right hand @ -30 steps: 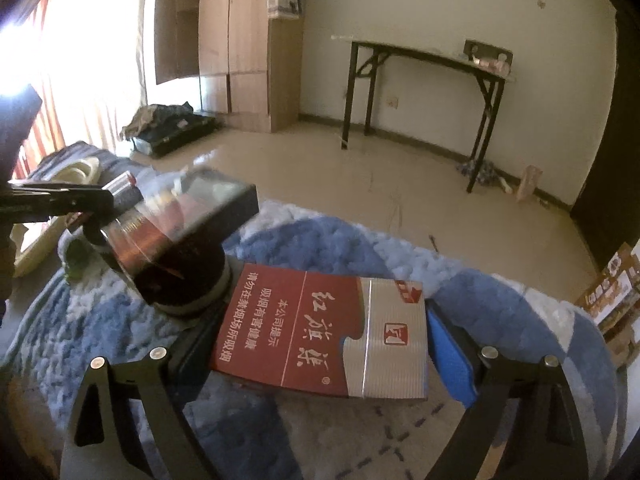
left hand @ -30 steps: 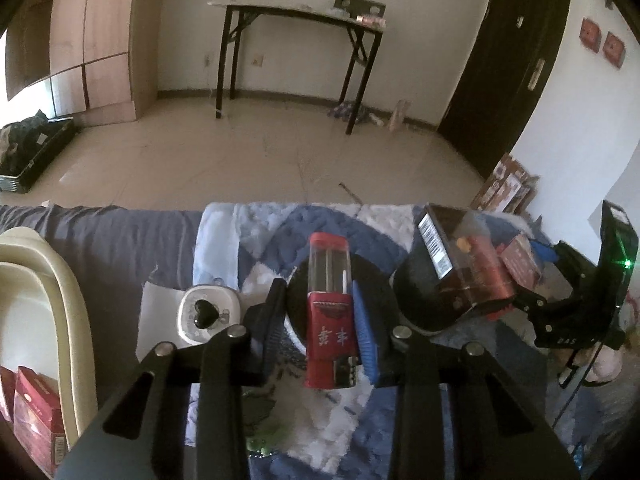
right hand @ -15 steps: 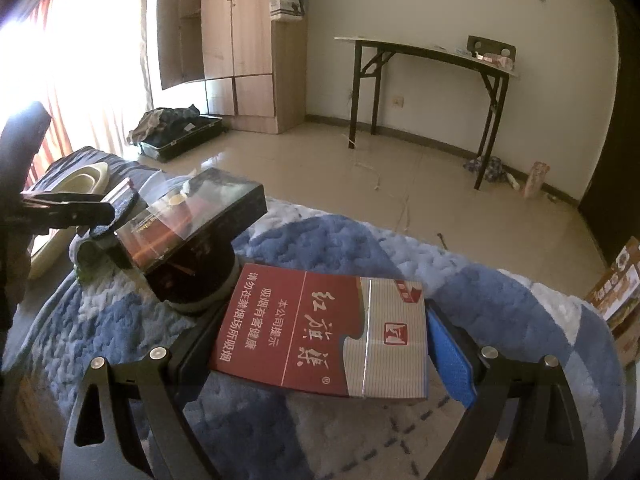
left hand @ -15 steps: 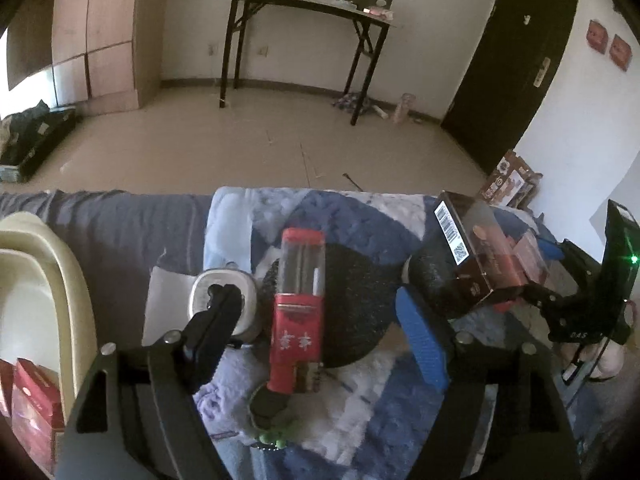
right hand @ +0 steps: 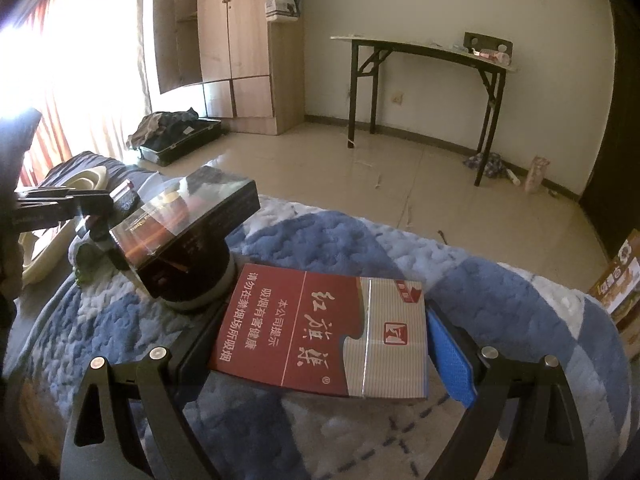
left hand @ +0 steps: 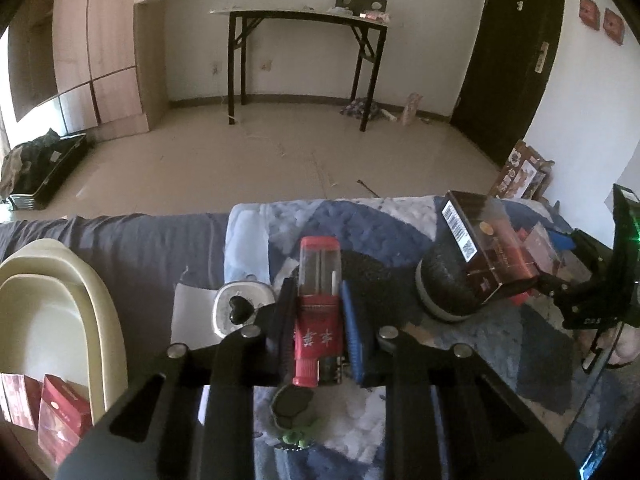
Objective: Organize rigid objects
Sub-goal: 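Carry the cylinder and carton into the cream basin and open both tools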
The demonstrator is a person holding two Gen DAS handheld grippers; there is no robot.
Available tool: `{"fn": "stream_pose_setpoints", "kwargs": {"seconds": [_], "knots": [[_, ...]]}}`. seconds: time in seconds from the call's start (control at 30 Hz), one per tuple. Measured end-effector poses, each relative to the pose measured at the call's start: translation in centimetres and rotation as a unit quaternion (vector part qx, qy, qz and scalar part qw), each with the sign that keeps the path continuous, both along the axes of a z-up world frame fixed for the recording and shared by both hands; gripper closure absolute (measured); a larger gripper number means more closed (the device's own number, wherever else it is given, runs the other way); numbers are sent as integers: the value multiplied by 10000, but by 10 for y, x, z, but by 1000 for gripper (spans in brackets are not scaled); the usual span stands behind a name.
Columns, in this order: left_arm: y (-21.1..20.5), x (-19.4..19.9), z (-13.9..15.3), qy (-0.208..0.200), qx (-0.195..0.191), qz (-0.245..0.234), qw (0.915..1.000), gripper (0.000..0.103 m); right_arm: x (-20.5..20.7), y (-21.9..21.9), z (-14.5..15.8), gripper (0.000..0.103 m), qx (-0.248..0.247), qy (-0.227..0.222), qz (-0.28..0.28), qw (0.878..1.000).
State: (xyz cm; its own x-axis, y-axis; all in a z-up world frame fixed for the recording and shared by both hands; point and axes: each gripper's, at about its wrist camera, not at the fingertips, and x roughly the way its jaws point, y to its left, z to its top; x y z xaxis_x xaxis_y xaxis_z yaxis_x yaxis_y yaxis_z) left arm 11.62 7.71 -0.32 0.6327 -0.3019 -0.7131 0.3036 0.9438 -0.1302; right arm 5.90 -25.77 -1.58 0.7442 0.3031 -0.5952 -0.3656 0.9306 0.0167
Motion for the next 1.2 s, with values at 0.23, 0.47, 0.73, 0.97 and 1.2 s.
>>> {"fn": "stream_pose_setpoints", "kwargs": {"seconds": [0.23,0.47,0.73,0.97,1.2], "knots": [[8,-8,16,-259,-165,33,9995,79,-3,1,-2,10,-27,-30,22,10000],[48,-41,60,-748,-343,327,9961,79,-32,12,34,10,-143,-731,320,9967],[195,-113,81,-955,-218,2017,9745,79,-47,158,112,10,17,-930,2177,9716],[278,-78,23,-84,-601,2677,9616,79,-14,372,80,10,-545,-25,3527,9341],[305,-53,-29,648,-723,2727,9572,79,35,465,32,11,-933,585,3501,9302]]}}
